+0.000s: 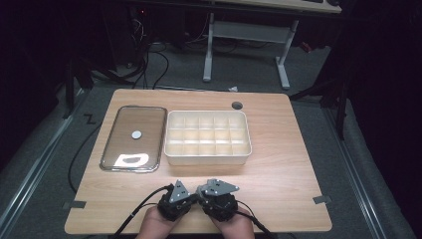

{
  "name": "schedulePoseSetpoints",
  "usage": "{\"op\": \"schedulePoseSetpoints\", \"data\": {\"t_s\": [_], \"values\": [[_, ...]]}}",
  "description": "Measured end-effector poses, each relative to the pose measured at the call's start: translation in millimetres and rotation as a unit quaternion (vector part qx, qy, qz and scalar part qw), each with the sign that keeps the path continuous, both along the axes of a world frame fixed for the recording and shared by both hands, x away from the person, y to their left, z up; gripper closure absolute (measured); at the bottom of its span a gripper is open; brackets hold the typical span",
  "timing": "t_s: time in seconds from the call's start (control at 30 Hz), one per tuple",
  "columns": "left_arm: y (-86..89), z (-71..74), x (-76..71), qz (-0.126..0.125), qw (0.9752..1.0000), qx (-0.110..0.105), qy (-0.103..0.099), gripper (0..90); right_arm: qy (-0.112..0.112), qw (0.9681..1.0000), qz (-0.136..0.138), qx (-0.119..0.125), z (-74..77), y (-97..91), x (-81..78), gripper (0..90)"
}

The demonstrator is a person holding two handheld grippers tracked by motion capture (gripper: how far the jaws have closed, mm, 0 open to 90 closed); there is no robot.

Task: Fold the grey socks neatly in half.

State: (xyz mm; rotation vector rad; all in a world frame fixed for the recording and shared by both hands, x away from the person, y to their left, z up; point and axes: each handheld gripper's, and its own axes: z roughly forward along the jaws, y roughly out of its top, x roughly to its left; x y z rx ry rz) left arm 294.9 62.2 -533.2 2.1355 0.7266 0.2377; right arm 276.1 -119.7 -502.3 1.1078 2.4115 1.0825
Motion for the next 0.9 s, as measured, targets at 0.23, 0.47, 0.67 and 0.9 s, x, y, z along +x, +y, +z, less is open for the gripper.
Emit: {"op": "schedulePoseSetpoints", "data": {"t_s": [0.23, 0.47, 0.67, 0.9], "values": [[-0.2, -0.1, -0.1, 0.002, 1.0000, -0.001, 0.001, 86.7, -0.049, 0.9980, -0.038, 0.006, 20.4, -17.0, -14.1, 73.5], [-0.2, 0.0, -0.4, 0.001, 1.0000, 0.000, 0.000, 86.6, -0.019, 0.9988, -0.042, -0.014, -3.5, -15.6, -15.8, 70.7], [0.1, 0.0, -0.3, 0.001, 1.0000, -0.001, 0.001, 86.7, -0.013, 0.9988, -0.041, -0.026, -13.4, -9.8, -11.5, 78.1], [-0.3, 0.0, -0.8, -0.001, 1.0000, 0.000, 0.003, 87.3, -0.035, 0.9986, -0.034, -0.018, -4.6, -5.9, -12.0, 88.0]]}}
